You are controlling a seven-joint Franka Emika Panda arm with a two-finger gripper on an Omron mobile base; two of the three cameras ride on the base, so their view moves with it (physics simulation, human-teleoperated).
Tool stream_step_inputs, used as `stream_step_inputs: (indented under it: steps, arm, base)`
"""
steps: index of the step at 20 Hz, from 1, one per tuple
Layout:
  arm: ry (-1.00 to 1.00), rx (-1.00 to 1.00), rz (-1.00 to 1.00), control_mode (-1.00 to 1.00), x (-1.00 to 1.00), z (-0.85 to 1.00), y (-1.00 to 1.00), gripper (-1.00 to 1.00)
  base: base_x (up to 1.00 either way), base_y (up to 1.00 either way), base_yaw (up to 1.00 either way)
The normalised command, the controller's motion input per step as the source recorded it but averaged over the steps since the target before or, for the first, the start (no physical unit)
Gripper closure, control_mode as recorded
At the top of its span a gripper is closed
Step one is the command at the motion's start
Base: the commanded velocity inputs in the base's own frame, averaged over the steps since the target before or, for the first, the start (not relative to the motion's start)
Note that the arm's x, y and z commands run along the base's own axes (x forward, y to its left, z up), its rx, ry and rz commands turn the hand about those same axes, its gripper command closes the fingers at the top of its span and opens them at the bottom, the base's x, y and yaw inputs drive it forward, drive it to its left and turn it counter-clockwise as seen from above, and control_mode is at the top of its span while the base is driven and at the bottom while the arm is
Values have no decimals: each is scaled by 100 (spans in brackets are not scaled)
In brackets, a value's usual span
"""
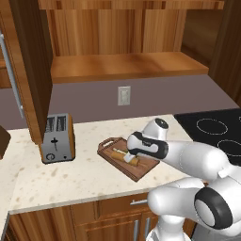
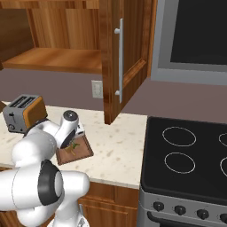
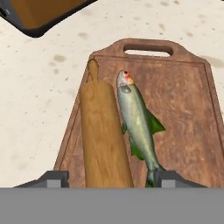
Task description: Open the cabinet, retrieve the rolling pin, and place it next to the meat on the cutting board to prepare for tenderizing.
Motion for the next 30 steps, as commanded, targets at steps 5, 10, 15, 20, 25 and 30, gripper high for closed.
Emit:
stream_step_inputs:
  steps: [5, 10, 15, 20, 25, 30]
  arm:
    - [0, 0, 0, -100, 0, -3, 0, -100]
    - [0, 0, -1, -100, 0, 0, 0, -100]
    - [-1, 0, -2, -100, -15, 16, 2, -100]
    - [-6, 0, -5, -100, -36, 17, 0, -100]
    - [-8, 0, -7, -100, -57, 15, 0, -100]
    - [-8, 0, -6, -100, -72, 9, 0, -100]
  base:
    - [0, 0, 0]
    - [0, 0, 0]
    - [0, 0, 0]
    - [0, 0, 0]
    - [0, 0, 0]
    - [0, 0, 0]
